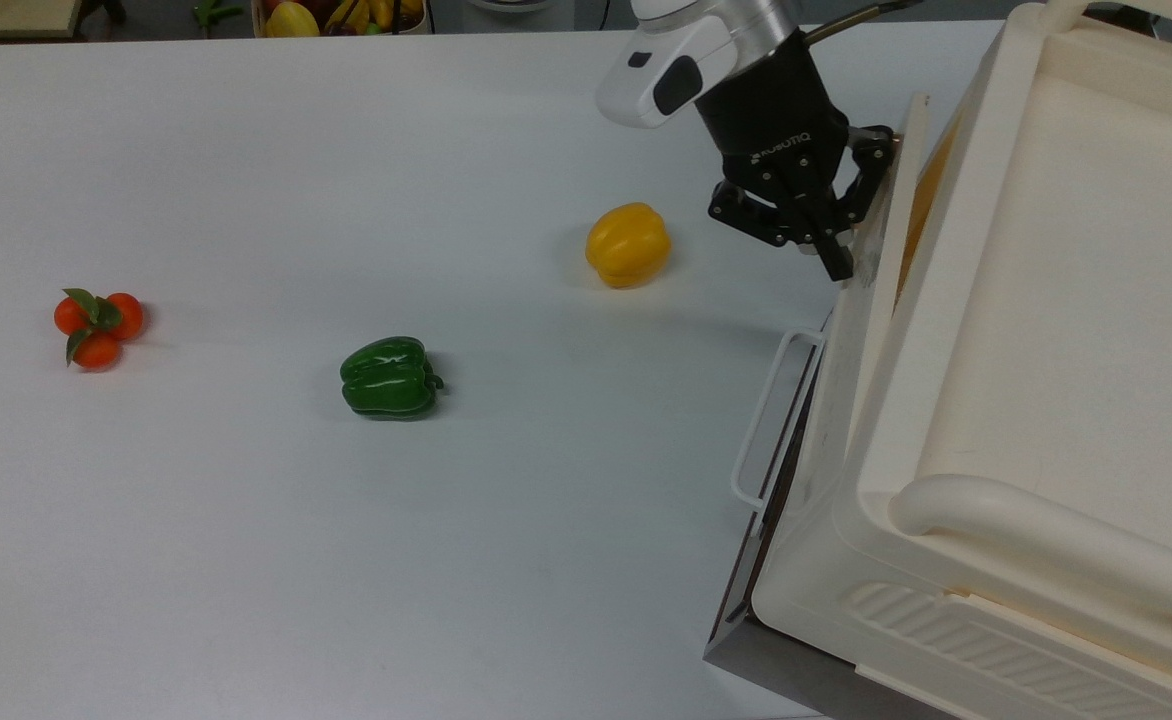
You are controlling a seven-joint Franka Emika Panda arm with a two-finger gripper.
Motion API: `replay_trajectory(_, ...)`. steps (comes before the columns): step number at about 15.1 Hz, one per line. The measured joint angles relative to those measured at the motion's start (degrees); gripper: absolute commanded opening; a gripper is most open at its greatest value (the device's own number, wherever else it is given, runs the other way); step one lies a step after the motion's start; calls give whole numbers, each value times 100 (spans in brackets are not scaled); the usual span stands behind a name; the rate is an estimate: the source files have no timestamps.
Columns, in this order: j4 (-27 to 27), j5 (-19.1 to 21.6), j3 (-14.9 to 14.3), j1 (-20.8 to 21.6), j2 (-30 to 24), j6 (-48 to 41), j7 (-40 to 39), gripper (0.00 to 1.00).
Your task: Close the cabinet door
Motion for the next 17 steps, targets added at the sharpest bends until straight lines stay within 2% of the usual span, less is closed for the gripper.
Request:
replay_trajectory(16,36,-7,40,94,6,123,10,0)
replay_trajectory(17,41,-7,38,36,-63,-78,10,4)
